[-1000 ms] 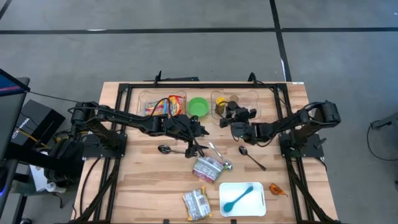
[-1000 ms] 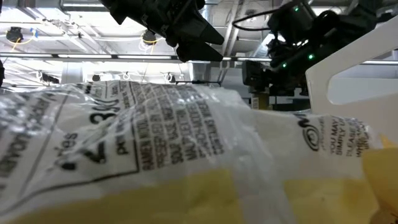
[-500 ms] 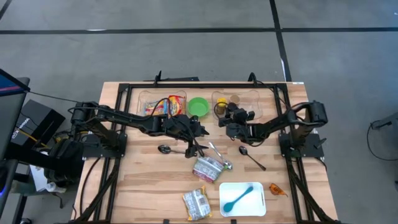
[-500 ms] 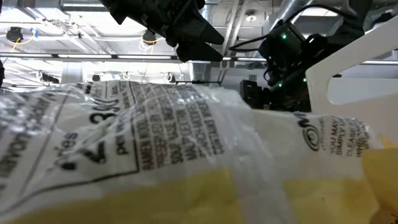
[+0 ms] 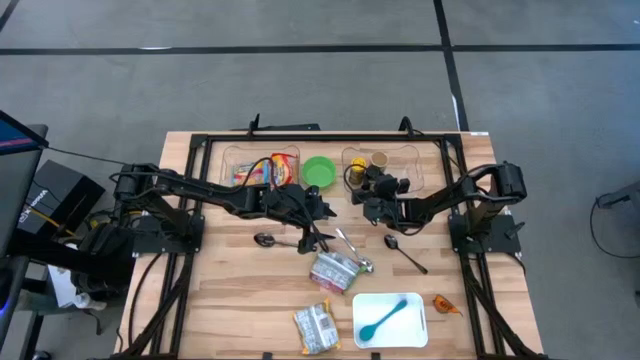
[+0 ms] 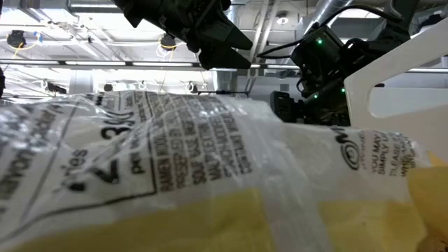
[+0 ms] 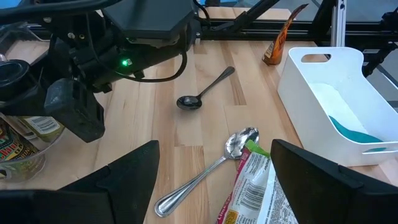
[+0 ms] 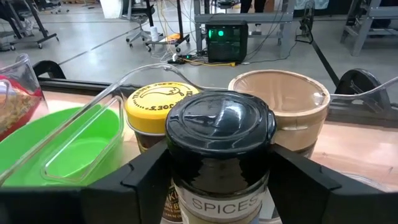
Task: Pick & Place Food Item
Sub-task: Put the transparent spice bottle in the right transparent bin
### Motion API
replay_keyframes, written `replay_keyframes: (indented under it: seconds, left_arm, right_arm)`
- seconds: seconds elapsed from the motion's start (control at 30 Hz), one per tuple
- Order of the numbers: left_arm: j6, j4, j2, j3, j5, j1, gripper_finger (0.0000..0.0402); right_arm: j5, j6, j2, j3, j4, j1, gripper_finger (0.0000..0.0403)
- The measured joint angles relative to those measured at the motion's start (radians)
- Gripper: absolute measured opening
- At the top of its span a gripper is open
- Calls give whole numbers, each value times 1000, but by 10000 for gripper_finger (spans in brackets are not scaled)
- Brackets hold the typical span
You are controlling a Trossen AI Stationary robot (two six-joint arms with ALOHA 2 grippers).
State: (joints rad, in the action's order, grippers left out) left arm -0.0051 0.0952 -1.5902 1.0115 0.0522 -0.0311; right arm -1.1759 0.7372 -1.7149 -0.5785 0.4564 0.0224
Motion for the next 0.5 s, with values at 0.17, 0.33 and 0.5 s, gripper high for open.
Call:
replay_keyframes:
  seconds: [0.17,0.33,0.5]
  left_arm:
    - [0,0,0,0,0,0,301]
    - [0,0,0,0,0,0,301]
    - [0,0,0,0,0,0,301]
  right_arm:
    - [0,-1,0,0,1,0,242]
    - [3,-4,0,0,1,0,244]
    - [3,-12,0,0,2,0,244]
